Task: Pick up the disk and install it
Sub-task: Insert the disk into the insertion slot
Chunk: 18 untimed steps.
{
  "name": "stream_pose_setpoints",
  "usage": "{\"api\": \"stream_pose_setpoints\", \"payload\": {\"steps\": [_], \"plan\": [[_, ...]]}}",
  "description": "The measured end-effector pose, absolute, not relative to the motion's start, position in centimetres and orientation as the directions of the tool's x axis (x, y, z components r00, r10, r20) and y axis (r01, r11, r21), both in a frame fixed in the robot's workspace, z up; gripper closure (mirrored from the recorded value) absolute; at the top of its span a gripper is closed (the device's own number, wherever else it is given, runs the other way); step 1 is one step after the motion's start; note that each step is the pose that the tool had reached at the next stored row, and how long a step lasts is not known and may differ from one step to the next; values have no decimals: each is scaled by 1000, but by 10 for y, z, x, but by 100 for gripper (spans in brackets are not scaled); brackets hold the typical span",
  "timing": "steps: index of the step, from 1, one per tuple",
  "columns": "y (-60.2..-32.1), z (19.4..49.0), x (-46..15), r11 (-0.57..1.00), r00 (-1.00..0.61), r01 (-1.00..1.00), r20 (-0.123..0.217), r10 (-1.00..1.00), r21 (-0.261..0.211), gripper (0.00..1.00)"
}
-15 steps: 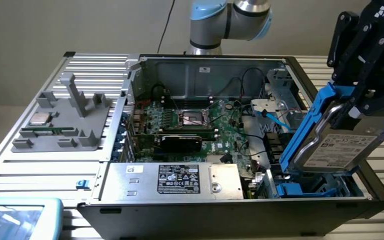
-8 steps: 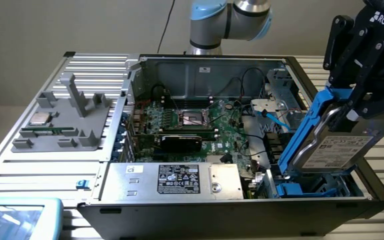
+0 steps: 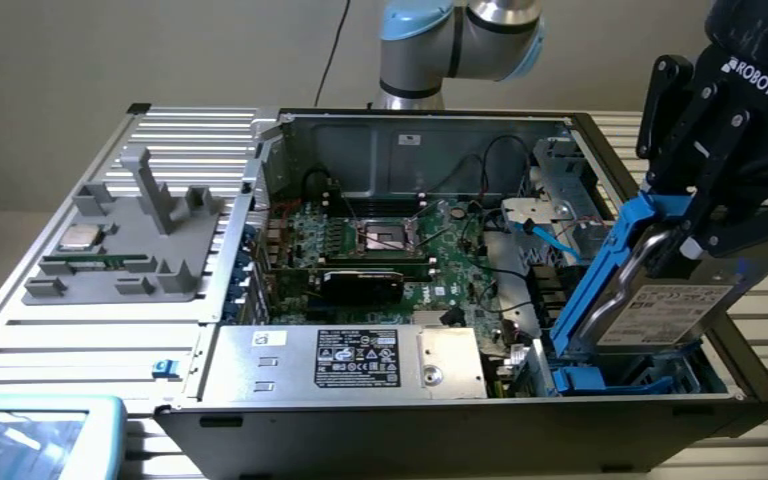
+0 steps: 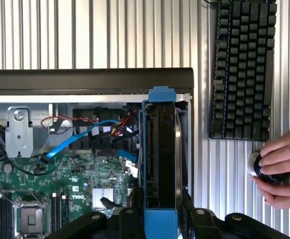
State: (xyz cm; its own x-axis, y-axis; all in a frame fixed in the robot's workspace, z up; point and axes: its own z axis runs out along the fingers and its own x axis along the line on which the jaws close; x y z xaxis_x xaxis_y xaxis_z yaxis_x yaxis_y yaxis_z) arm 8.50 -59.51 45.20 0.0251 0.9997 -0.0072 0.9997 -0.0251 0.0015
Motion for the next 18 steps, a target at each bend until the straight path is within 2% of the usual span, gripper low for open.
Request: {"api": "stream_pose_setpoints", "payload": {"steps": [18], "plan": [[-593,445,84,-41,41,999,-10,999,1,63]]}}
